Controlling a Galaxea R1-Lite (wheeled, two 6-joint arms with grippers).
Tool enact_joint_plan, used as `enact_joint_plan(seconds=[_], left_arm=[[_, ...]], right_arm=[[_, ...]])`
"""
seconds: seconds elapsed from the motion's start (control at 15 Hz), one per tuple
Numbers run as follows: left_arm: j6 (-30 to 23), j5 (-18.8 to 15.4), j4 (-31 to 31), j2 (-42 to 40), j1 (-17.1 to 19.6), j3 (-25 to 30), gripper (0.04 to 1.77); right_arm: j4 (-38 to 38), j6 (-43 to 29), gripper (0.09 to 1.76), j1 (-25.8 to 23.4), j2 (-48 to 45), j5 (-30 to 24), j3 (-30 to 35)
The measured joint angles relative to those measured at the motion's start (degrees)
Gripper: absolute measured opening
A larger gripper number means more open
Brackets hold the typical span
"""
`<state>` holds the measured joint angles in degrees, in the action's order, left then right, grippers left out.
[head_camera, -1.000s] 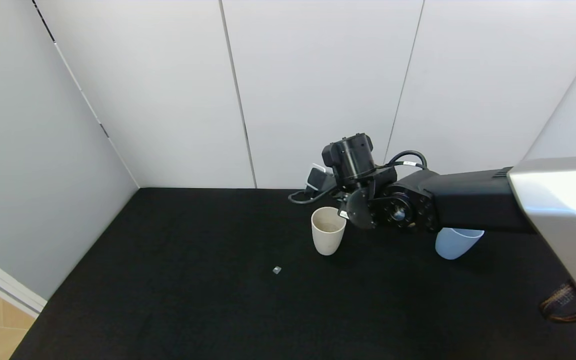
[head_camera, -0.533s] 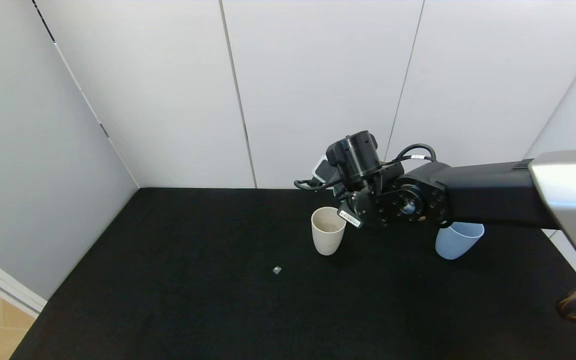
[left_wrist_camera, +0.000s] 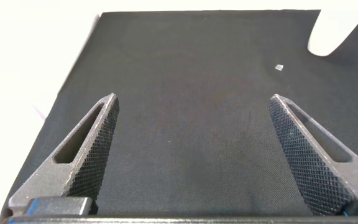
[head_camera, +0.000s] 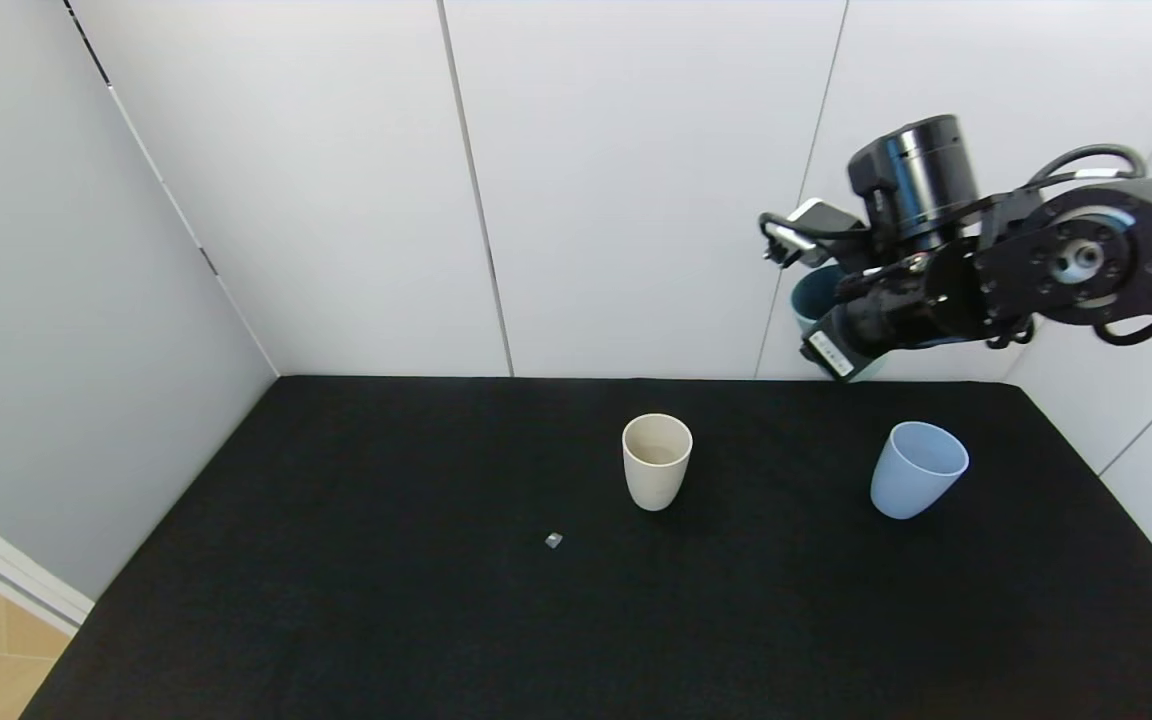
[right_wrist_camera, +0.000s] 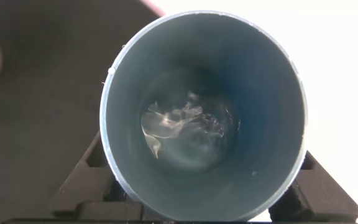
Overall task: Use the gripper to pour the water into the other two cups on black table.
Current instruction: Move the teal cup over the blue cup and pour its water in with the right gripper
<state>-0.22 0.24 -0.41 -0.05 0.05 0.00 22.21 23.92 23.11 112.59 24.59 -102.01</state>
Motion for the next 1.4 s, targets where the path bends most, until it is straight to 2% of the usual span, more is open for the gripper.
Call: enact_joint_plan(seconds=[0.4, 0.67, 1.0, 1.4], left_arm=[[-0.02, 0.0, 0.0, 0.0, 0.0, 0.0, 1.72], [-0.02, -0.02, 0.0, 0.0, 0.0, 0.0, 1.72], [0.0, 0.0, 0.0, 0.0, -0.02, 0.0, 1.72], [-0.02, -0.02, 0.0, 0.0, 0.0, 0.0, 1.72]], right_arm=[[1.0, 5.22, 1.2, -17.41, -8.05, -13.3, 5.05], [0.79, 11.5, 1.2, -26.7, -12.13, -18.37, 10.23], [-0.2, 16.74, 1.2, -30.22, -14.86, -18.22, 17.4], [-0.39, 21.11, 1.2, -30.09, -14.01, -17.74, 18.86]])
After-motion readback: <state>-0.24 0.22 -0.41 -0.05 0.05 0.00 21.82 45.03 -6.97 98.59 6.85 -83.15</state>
